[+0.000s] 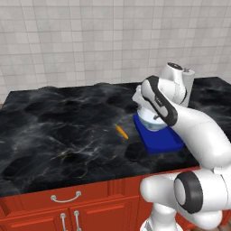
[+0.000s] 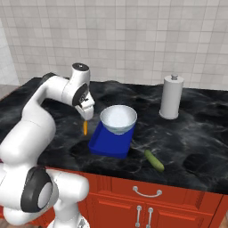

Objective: Place the two vegetables and bowl onto the tray for setting up a vegetable dip station.

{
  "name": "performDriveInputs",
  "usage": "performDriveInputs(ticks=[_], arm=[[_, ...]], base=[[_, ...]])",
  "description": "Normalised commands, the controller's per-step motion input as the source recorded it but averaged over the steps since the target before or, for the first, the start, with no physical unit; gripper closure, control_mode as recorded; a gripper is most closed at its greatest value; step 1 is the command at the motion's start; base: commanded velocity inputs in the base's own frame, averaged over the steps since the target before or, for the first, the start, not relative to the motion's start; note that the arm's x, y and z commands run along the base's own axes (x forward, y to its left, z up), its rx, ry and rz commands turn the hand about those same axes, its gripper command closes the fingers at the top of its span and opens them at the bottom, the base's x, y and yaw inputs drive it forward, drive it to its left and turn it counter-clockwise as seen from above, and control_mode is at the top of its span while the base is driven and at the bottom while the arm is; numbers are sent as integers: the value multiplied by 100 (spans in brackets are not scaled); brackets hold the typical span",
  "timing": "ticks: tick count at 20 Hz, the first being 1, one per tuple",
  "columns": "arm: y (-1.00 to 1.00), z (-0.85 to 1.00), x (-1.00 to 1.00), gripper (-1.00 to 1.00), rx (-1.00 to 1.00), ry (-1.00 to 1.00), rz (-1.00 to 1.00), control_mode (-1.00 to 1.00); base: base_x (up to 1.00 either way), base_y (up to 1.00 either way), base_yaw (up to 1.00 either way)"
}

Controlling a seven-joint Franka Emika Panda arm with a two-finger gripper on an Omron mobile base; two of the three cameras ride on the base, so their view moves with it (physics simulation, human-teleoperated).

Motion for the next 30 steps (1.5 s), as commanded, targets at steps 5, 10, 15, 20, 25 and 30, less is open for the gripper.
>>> performDriveInputs(ticks=[5,10,15,20,25,30], arm=[[28,-3,18,-100,-7,-16,29,-100],[24,-6,30,-100,-6,-10,29,-100],[20,-9,45,-100,-12,-1,26,-100],[21,-1,34,-100,-16,2,28,-100],[15,-4,24,-100,-21,5,24,-100],[8,-15,13,-100,-19,0,22,-100]], base=[[0,0,0],[0,0,0],[0,0,0],[0,0,0],[0,0,0],[0,0,0]])
